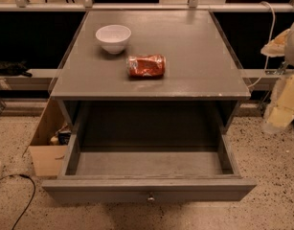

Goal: Close top drawer

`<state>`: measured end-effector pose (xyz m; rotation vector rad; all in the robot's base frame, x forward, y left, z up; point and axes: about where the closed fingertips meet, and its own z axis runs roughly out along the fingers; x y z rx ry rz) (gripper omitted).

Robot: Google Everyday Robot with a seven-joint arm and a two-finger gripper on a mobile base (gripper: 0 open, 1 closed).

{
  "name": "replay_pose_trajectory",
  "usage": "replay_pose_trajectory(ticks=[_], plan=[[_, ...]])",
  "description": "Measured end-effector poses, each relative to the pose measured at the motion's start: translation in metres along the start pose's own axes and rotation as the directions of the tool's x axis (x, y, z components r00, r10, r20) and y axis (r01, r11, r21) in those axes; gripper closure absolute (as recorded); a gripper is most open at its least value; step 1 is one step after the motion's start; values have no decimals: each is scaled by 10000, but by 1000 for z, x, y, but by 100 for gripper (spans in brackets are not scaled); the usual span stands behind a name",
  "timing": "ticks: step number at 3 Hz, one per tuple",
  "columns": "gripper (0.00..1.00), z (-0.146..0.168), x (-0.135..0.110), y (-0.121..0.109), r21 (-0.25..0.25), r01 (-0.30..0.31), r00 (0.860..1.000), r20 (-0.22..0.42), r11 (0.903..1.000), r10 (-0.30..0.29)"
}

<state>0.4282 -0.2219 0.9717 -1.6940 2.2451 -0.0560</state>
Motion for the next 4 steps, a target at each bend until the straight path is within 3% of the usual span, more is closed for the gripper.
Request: replay_pose_trajectory(ticks=[2,3,4], plan=[[0,56,34,59,-1096,-962,9902,907,9893,1063],[0,72,42,69,-1065,-859,9822,1579,9906,1021],[0,72,42,69,-1065,-859,9822,1579,9906,1021]])
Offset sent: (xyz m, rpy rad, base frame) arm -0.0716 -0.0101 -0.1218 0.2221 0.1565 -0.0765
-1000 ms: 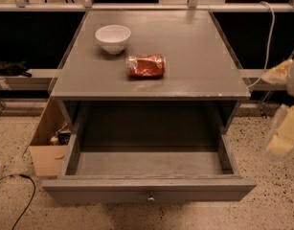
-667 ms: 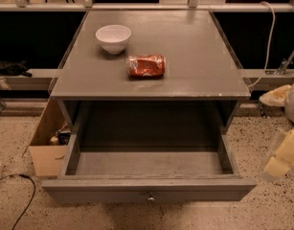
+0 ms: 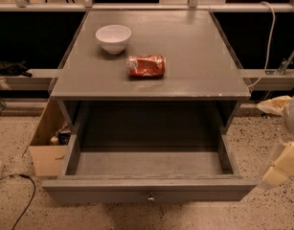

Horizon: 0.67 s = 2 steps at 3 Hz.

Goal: Close top drawer

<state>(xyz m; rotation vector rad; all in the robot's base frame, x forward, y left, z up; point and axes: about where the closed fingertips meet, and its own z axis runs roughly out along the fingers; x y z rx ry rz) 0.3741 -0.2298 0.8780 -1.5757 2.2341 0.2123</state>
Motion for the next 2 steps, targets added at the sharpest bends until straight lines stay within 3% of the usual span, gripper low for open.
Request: replay_pose_trajectory(ticks=[1,2], plan=[[0,14,8,11,-256,-105,9998,-148,9996,102],[0,66,39,55,-1194,-540,9965,-695,9914,459]])
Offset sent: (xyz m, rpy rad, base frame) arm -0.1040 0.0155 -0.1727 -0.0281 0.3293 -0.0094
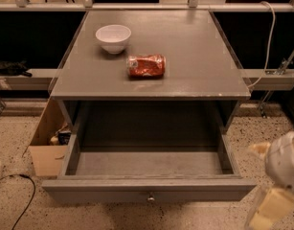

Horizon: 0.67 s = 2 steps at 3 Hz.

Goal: Close top drawer

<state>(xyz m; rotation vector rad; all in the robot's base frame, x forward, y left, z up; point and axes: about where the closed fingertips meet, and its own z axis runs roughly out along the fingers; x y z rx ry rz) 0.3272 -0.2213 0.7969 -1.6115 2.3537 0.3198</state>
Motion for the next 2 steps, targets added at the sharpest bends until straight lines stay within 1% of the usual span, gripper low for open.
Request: replay_pose_trajectory(ticks=[1,2], plan=[[0,45,27,46,-870,-374,9989,-297,9955,349],[0,49,31,45,-760,-447,9982,-427,9961,415]])
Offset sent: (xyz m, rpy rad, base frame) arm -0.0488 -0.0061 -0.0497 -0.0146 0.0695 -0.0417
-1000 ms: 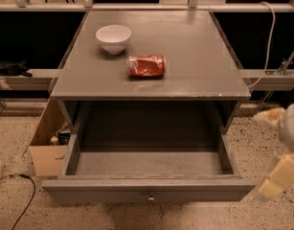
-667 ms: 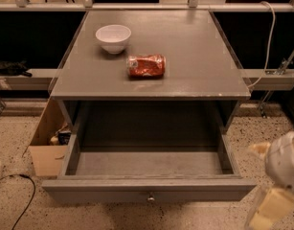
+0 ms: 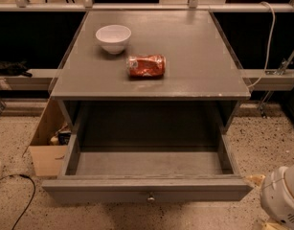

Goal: Close top drawer

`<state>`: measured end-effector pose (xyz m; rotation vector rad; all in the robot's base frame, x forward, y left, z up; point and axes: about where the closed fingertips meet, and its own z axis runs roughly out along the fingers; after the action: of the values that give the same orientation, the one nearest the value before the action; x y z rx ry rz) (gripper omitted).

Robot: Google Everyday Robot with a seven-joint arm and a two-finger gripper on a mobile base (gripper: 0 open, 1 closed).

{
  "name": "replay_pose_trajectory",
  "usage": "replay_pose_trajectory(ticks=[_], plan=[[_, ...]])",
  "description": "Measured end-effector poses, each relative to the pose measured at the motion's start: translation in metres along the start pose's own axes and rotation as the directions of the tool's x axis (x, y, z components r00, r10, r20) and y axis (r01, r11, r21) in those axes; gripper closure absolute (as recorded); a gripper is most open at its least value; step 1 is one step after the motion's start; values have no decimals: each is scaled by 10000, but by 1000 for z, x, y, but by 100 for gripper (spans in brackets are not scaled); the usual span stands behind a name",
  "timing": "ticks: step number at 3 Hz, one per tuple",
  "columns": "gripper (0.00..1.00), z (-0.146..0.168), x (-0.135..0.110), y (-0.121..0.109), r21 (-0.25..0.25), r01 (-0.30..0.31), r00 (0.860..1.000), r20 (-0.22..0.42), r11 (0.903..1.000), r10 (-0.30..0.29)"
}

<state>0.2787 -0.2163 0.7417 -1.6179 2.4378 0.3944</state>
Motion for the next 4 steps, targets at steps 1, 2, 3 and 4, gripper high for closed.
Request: replay_pose_trajectory(ticks=[1,2,3,4], plan=[[0,13,-3,0,-156,66,9997,-245,9999,-70],[0,65,-2,9,-895,159,9951,-953,9959,-244],[0,103,7,31,-1475,140,9870,-1564,9890,-373],[0,98,1,25,-1356,176,9875,-1526,9906,-385]])
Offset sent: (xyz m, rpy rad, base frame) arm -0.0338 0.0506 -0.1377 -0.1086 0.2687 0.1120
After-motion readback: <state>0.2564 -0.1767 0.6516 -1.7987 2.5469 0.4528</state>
